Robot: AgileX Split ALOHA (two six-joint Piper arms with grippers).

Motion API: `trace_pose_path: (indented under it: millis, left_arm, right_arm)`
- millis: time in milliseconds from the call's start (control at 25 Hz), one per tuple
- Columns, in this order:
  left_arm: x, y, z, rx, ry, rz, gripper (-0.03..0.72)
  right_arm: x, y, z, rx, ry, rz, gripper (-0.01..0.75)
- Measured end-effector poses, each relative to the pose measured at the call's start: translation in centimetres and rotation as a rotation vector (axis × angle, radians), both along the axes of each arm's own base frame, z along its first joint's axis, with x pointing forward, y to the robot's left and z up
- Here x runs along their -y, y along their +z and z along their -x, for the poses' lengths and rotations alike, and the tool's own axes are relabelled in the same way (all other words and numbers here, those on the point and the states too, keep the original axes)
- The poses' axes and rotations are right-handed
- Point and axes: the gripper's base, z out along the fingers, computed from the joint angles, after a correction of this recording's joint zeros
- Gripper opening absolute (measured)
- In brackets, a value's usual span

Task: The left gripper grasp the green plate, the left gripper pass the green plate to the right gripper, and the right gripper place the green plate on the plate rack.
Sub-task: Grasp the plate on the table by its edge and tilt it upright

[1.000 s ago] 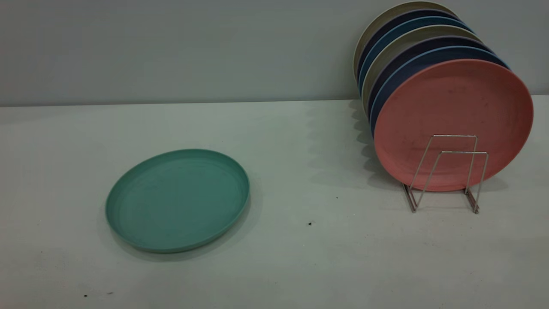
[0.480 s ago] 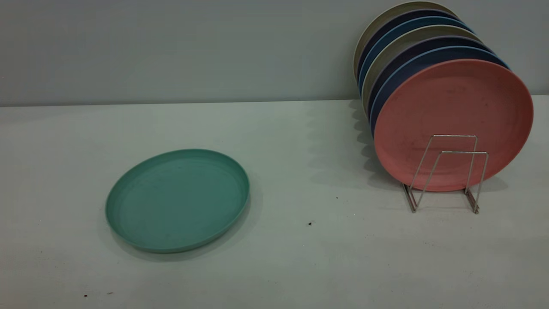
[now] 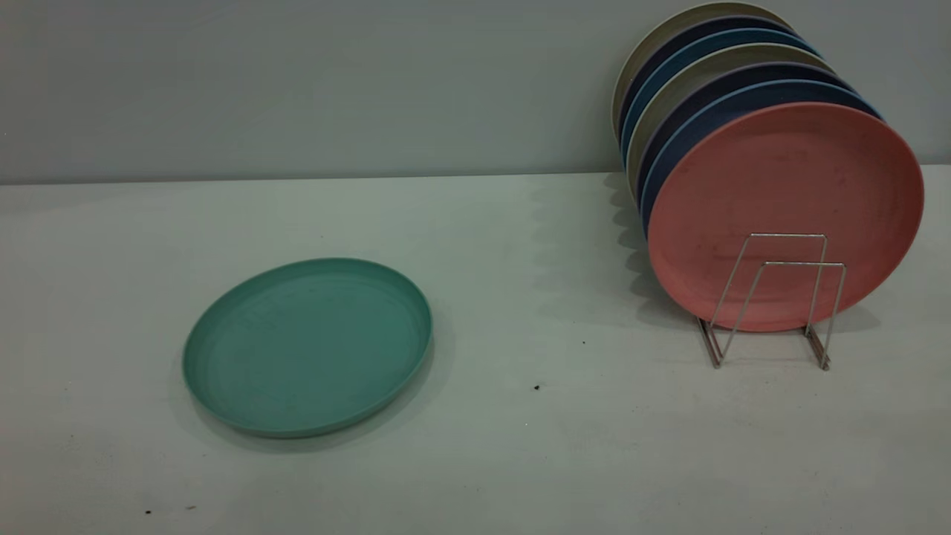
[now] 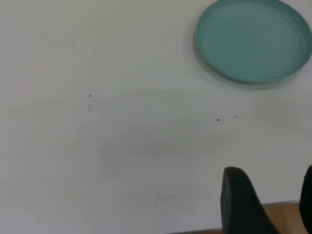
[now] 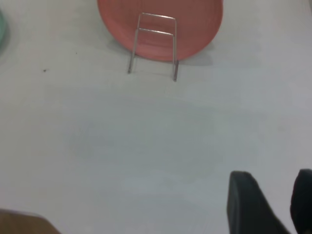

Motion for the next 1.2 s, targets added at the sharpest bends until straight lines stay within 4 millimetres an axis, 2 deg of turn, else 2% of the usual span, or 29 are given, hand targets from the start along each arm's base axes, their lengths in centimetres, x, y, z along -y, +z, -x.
trace_pose_path:
  millis: [1000, 1200]
  left_arm:
    - [0.0, 0.0, 0.0, 0.0, -0.001, 0.002, 0.331]
    - [-0.1, 0.8, -0.3, 0.066, 0.006, -0.007, 0.338]
  right_arm:
    - [0.0, 0.0, 0.0, 0.002, 0.001, 0.0, 0.237]
    - [-0.2, 1.1, -0.1, 0.082, 0.015, -0.026, 0.24]
